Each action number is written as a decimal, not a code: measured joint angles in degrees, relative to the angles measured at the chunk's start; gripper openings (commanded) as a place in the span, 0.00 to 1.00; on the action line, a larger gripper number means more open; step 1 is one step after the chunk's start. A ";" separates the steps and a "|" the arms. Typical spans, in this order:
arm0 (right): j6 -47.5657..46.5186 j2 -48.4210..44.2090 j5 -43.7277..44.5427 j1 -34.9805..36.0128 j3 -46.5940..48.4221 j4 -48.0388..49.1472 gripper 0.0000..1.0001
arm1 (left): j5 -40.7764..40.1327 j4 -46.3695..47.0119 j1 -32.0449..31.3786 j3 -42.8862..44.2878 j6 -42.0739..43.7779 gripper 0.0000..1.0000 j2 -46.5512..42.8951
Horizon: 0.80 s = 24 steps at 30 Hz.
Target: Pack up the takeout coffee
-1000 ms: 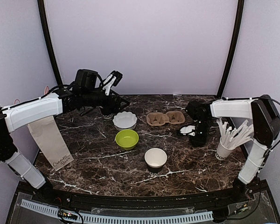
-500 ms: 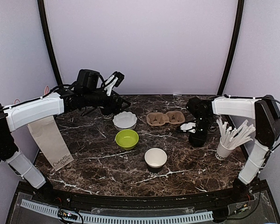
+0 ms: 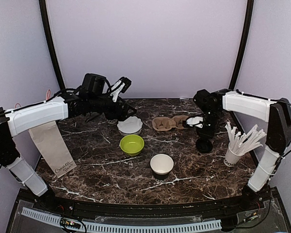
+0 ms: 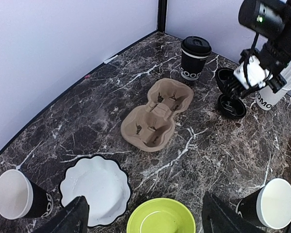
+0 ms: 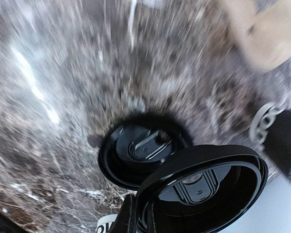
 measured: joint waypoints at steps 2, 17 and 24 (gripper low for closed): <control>0.11 -0.22 -5.95 0.00 4.52 -1.27 0.00 | -0.74 0.07 -0.59 -0.02 0.79 0.85 -0.02; 5.25 -2.27 -62.18 -0.31 29.05 -5.51 0.00 | 1.05 39.82 -11.69 -21.53 11.65 0.99 -10.54; 18.95 -10.27 -77.42 -0.33 20.94 9.77 0.00 | -0.57 57.13 -18.12 -19.85 13.09 0.99 -5.20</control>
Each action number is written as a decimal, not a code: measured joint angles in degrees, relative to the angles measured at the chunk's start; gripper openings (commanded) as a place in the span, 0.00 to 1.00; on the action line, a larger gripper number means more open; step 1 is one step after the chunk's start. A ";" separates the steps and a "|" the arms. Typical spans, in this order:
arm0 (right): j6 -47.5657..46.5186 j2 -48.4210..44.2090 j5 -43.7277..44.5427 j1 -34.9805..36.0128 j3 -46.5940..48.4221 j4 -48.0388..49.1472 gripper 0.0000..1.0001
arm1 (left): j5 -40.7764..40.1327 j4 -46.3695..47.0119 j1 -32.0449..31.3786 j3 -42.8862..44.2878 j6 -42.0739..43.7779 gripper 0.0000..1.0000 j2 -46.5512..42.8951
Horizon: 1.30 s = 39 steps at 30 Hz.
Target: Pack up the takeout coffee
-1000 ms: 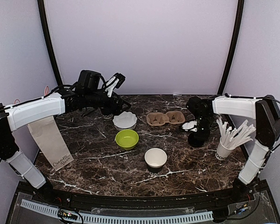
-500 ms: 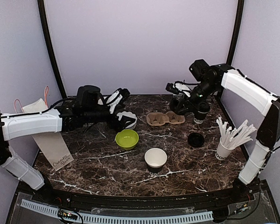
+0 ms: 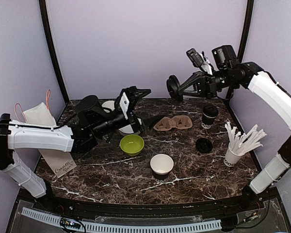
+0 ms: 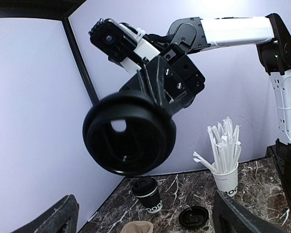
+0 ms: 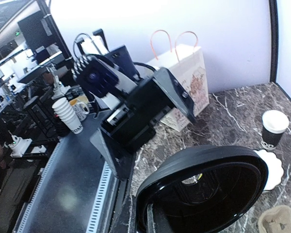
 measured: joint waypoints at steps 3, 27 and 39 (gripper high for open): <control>4.00 -1.18 -3.63 0.00 -0.81 4.46 0.00 | -0.66 4.13 -0.24 0.31 -0.70 0.99 2.97; 8.72 -1.25 -6.49 0.00 -3.26 9.44 0.00 | 0.81 13.20 -0.24 12.02 -9.60 0.88 14.99; 8.72 -1.29 -6.40 0.00 -3.80 9.66 0.00 | 2.03 12.74 -0.26 13.94 -10.99 0.78 16.15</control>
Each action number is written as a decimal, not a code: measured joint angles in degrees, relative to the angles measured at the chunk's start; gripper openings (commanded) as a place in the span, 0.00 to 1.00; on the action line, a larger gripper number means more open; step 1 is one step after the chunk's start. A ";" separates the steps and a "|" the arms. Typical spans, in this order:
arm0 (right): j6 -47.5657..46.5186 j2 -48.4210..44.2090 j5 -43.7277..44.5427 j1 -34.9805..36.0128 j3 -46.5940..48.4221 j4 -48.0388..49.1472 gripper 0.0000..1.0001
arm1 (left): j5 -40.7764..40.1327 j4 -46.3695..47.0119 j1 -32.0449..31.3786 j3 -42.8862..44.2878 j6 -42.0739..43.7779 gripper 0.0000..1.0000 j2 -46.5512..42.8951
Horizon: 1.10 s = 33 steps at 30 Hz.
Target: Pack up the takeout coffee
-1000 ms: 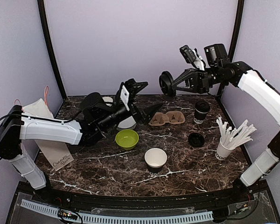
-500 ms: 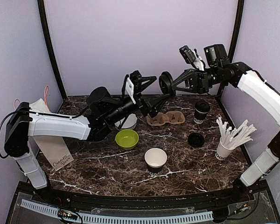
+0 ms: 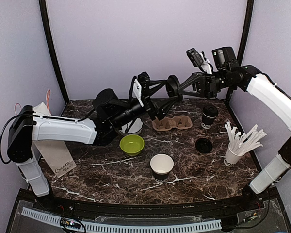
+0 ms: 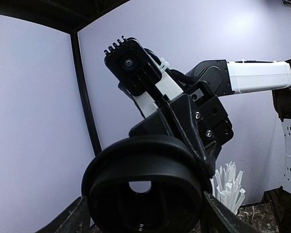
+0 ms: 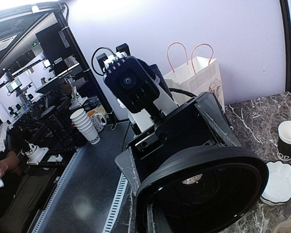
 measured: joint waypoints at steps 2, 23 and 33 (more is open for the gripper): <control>0.00 -0.07 0.13 0.00 -0.15 0.02 0.00 | 0.26 -0.15 0.02 0.33 -0.15 0.78 0.33; -4.17 -3.08 7.69 -3.37 -0.17 -5.03 0.65 | -0.33 -12.74 0.07 1.84 0.31 0.68 -1.29; 0.70 -9.57 25.35 -6.10 -12.35 -0.68 0.69 | -0.94 -45.79 0.04 2.14 0.39 0.64 -17.62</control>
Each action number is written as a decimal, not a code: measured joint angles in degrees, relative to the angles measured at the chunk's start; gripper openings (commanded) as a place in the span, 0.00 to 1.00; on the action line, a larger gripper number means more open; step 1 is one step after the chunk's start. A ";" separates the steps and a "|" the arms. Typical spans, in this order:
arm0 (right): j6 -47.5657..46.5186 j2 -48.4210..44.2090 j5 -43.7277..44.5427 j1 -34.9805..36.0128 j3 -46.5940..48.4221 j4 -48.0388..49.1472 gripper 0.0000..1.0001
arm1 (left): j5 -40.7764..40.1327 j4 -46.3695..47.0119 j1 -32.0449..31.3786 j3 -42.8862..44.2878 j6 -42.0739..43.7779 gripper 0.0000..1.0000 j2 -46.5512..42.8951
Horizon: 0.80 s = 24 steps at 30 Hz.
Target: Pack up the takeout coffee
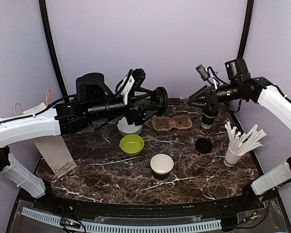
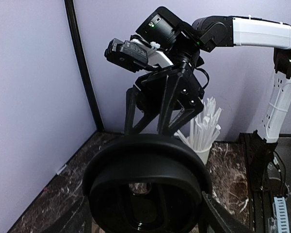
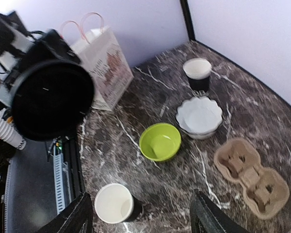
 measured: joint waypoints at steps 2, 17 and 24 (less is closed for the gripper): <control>1.01 0.13 3.89 0.00 -3.19 0.31 0.69 | -0.13 -6.64 -0.02 0.00 -0.55 0.63 -2.16; 0.57 6.60 9.38 3.69 -8.20 -3.02 0.68 | -0.68 -45.00 -4.48 15.98 3.54 0.63 9.68; -0.09 8.74 10.71 3.82 -8.87 -4.22 0.69 | -3.45 -54.10 -6.82 20.52 7.26 0.64 16.79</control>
